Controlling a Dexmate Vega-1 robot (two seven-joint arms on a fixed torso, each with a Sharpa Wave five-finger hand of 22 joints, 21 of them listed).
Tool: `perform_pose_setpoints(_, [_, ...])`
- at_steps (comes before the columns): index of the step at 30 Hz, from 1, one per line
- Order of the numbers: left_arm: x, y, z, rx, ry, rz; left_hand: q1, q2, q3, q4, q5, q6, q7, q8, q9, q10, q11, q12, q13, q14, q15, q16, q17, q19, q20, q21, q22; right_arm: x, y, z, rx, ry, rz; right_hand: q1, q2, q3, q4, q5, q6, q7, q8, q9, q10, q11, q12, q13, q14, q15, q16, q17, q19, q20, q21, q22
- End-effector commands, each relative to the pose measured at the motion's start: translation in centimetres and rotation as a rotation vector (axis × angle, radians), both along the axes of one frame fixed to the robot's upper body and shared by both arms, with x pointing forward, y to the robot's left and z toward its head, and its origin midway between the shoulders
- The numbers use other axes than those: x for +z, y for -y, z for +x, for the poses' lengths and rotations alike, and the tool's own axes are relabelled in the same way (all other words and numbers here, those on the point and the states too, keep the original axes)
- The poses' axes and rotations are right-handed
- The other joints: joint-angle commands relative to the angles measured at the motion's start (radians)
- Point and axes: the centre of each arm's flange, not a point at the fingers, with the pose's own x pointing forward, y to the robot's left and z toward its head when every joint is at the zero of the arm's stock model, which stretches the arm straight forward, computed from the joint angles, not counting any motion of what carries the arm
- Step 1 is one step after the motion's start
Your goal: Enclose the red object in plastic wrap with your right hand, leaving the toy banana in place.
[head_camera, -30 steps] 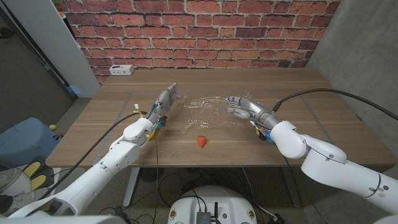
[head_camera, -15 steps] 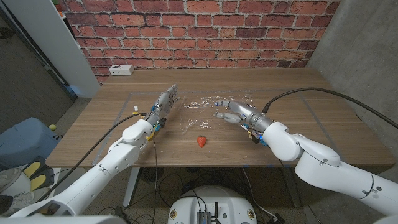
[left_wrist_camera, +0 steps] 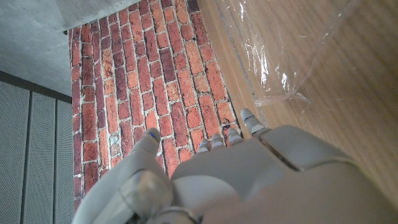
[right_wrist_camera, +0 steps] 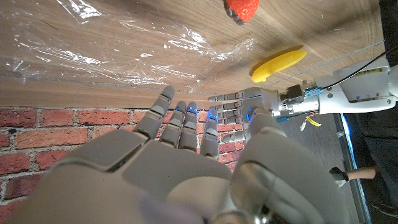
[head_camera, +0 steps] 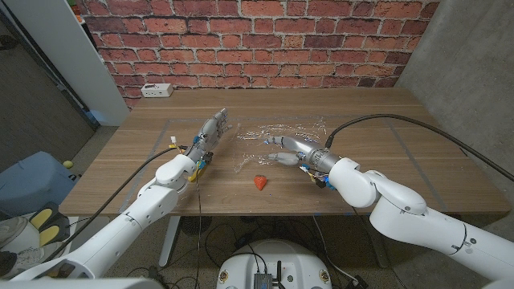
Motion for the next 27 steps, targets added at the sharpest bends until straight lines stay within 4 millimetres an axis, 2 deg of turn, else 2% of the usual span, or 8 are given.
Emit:
perform_pose_setpoints(1, [-0.1,-0.5,0.0,0.001,0.000,-0.005,-0.001,0.003,0.002,-0.007,0.005,-0.011,-0.007,0.003,0.004,-0.042,0.004,-0.001,0.003,-0.041,0.001,-0.002,0.002,-0.080,0.007,-0.001,0.002,-0.6,-2.1,0.6,0.040,-0.021,-0.070,0.022,0.000,0.009,-0.005,0.007,0.011,0.001,0.004,0.004,0.013,0.000,-0.001,0.005,0.011,-0.002,0.003,0.001,0.013,0.004,0.005,0.005])
perform_pose_setpoints(10, [-0.3,-0.7,0.0,0.001,-0.001,-0.010,-0.002,0.002,0.002,-0.007,0.005,-0.011,-0.008,0.003,0.004,-0.042,0.004,-0.001,0.003,-0.041,0.002,-0.002,0.002,-0.079,0.008,-0.003,0.002,-1.3,-3.5,0.9,0.053,-0.042,-0.124,0.051,-0.006,0.019,-0.013,0.008,0.015,0.000,0.003,0.004,0.019,-0.005,-0.004,0.005,0.019,-0.006,0.000,-0.001,0.019,0.009,0.004,0.005])
perform_pose_setpoints(18, [-0.4,-0.8,-0.2,-0.003,0.003,-0.008,-0.003,0.002,0.002,-0.007,0.005,-0.011,-0.008,0.003,0.004,-0.044,0.003,-0.001,0.003,-0.041,0.002,-0.002,0.002,-0.080,0.010,-0.006,0.003,-1.9,-3.9,0.5,0.037,-0.041,-0.146,0.086,-0.015,0.031,-0.021,0.008,0.017,-0.005,0.001,0.003,0.025,-0.015,-0.007,0.005,0.034,-0.014,0.000,-0.003,0.029,0.012,0.004,0.004])
perform_pose_setpoints(27, [-0.7,-0.8,-0.9,-0.002,0.007,-0.004,-0.004,0.002,0.002,-0.008,0.005,-0.008,-0.010,0.004,0.004,-0.045,0.009,-0.001,0.003,-0.043,0.003,-0.003,0.002,-0.081,0.011,-0.008,0.003,-3.2,-4.5,0.1,0.022,-0.060,-0.169,0.136,-0.039,0.042,-0.025,0.007,0.020,-0.006,-0.001,0.003,0.029,-0.017,-0.013,0.004,0.067,-0.025,0.003,-0.004,0.043,0.023,0.005,0.004])
